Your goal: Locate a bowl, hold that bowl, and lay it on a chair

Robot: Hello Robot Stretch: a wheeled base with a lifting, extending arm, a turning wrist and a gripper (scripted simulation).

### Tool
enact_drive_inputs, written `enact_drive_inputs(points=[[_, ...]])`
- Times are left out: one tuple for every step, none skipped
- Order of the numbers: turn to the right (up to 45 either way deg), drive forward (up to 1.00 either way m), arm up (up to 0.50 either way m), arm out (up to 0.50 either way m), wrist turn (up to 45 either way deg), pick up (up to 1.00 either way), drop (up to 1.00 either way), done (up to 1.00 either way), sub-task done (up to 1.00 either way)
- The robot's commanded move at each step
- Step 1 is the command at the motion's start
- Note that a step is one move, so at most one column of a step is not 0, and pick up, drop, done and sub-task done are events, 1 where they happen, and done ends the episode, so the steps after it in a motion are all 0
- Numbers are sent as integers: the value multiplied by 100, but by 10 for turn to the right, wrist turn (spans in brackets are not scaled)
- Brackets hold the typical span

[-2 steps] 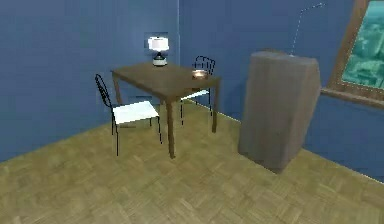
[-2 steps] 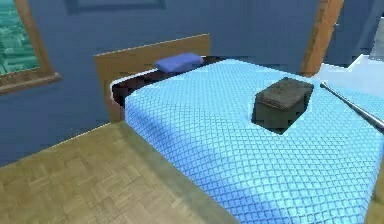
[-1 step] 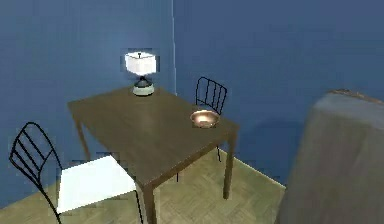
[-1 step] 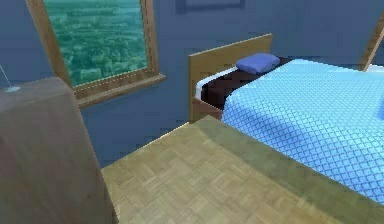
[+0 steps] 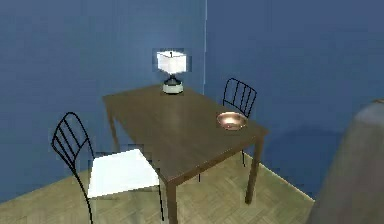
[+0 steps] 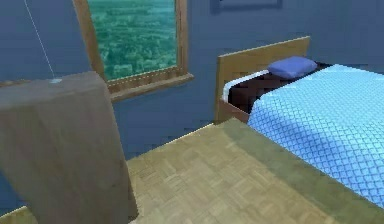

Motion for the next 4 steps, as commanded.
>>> enact_drive_inputs(points=[[0, 30, 0, 0, 0, 0, 0, 0, 0], [-450, 0, 0, 0, 0, 0, 0, 0, 0], [-240, 0, 0, 0, 0, 0, 0, 0, 0], [0, 0, 50, 0, 0, 0, 0, 0, 0]])
